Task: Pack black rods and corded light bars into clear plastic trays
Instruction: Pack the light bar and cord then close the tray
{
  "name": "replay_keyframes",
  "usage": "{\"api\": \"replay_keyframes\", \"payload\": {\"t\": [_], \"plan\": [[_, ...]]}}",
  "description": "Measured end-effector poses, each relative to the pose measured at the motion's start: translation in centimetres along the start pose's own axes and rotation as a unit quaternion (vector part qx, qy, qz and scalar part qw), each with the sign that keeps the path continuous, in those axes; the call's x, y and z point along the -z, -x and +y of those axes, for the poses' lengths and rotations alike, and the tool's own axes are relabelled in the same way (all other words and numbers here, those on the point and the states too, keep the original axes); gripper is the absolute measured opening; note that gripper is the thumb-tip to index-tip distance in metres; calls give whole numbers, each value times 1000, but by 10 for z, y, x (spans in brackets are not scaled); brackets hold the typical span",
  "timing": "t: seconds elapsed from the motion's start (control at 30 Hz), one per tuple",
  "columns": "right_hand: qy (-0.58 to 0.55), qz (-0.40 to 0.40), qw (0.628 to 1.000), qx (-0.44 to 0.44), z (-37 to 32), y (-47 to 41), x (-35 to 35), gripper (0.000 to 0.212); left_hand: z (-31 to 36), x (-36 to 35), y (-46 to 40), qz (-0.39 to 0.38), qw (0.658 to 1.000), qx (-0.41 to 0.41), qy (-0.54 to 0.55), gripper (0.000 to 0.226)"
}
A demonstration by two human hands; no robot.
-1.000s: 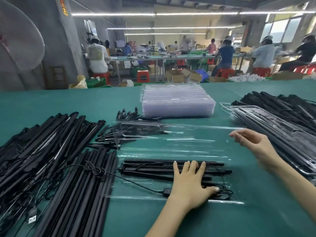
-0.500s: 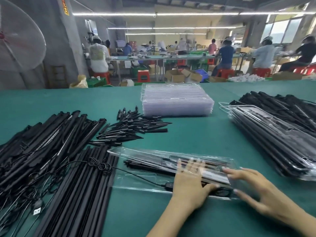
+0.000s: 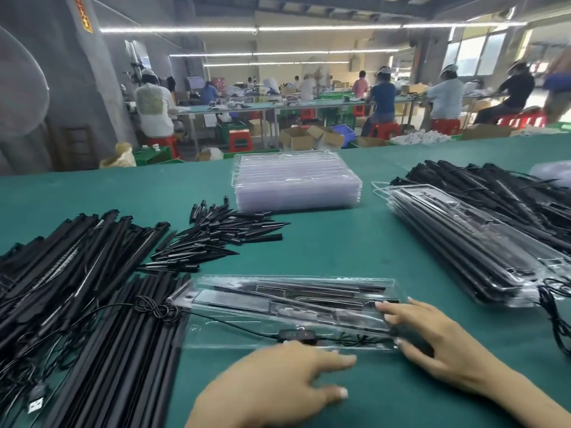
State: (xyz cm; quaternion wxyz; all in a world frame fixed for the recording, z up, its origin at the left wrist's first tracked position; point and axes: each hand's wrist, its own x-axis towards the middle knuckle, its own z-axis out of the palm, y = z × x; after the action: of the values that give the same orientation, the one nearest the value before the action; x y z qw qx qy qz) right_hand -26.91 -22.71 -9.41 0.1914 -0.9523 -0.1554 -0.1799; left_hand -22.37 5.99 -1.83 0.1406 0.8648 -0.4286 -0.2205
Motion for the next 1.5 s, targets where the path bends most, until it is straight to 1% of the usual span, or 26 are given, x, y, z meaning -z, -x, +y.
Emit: {"api": "replay_keyframes", "payload": {"t": [0.03, 0.1, 0.13, 0.17, 0.2, 0.23, 0.27, 0.3, 0.4, 0.53, 0.67, 0.73, 0.8, 0.87, 0.97, 1.03, 1.07, 1.13, 1.2, 1.27, 1.33, 1.37, 1.4, 1.43, 1.47, 1.5], "plan": [[1, -2, 1000, 1, 0, 0, 1, 44, 0, 16, 0, 53, 997, -27, 57, 41], [3, -13, 1000, -5, 0, 1, 3, 49, -15, 43, -21, 212, 971, -37, 107, 31], [4, -15, 1000, -9, -1, 1, 4, 50, -26, 52, -36, 266, 959, -19, 92, 33], [5, -16, 1000, -11, -2, 2, 4, 51, -38, 55, -51, 278, 960, 11, 41, 38], [6, -17, 1000, -13, -3, 2, 3, 51, -53, 51, -64, 236, 970, 52, -28, 43], [5, -18, 1000, -13, -2, 2, 2, 51, -67, 41, -74, 165, 979, 88, -82, 47], [2, -19, 1000, -11, 0, 2, 1, 51, -80, 29, -80, 111, 981, 113, -110, 49], [-2, -19, 1000, -8, 1, 2, 0, 50, -90, 17, -84, 94, 980, 126, -120, 49], [-34, -20, 999, -7, 7, 2, 2, 44, -104, -4, -89, 147, 973, 120, -130, 47], [-122, -64, 990, -13, 12, 9, 7, 38, -102, -8, -90, 162, 969, 129, -137, 48], [-219, -4, 970, -107, 4, 3, 0, 20, -101, -8, -93, 155, 970, 135, -131, 48], [-174, 36, 975, -134, -2, -4, -4, 17, -102, -6, -94, 141, 973, 139, -116, 48], [-101, 65, 982, -144, -11, -13, -4, 19, -104, -2, -95, 130, 974, 140, -120, 50], [-6, 58, 989, -133, -22, -23, -3, 9, -104, -3, -95, 134, 973, 140, -126, 50], [116, 10, 980, -162, -36, -36, -7, 19, -102, -11, -95, 165, 968, 142, -124, 49], [169, 6, 970, -173, -42, -49, -12, 22, -103, -14, -95, 171, 968, 142, -120, 48], [189, -14, 964, -185, -44, -57, -15, 25, -105, -14, -96, 171, 967, 140, -123, 49], [199, -86, 954, -206, -47, -75, -24, 41, -106, -14, -97, 170, 966, 141, -132, 51], [168, -148, 956, -189, -50, -95, -38, 55, -105, -10, -96, 167, 966, 147, -129, 53], [140, -185, 958, -168, -61, -110, -54, 62, -103, -7, -96, 158, 968, 156, -117, 56], [134, -190, 960, -155, -69, -115, -68, 62, -103, -1, -95, 143, 978, 146, -51, 58], [137, -189, 960, -154, -71, -115, -73, 61, -105, 5, -92, 151, 979, 123, 54, 58], [140, -188, 960, -156, -71, -115, -76, 59, -106, 13, -84, 177, 955, 96, 218, 60], [141, -191, 959, -157, -70, -115, -76, 58, -110, 23, -74, 221, 898, 76, 373, 61], [141, -200, 957, -156, -69, -116, -76, 57, -118, 32, -62, 288, 842, 81, 449, 62], [140, -209, 955, -156, -68, -116, -75, 57, -128, 41, -51, 347, 814, 114, 451, 65]]}}
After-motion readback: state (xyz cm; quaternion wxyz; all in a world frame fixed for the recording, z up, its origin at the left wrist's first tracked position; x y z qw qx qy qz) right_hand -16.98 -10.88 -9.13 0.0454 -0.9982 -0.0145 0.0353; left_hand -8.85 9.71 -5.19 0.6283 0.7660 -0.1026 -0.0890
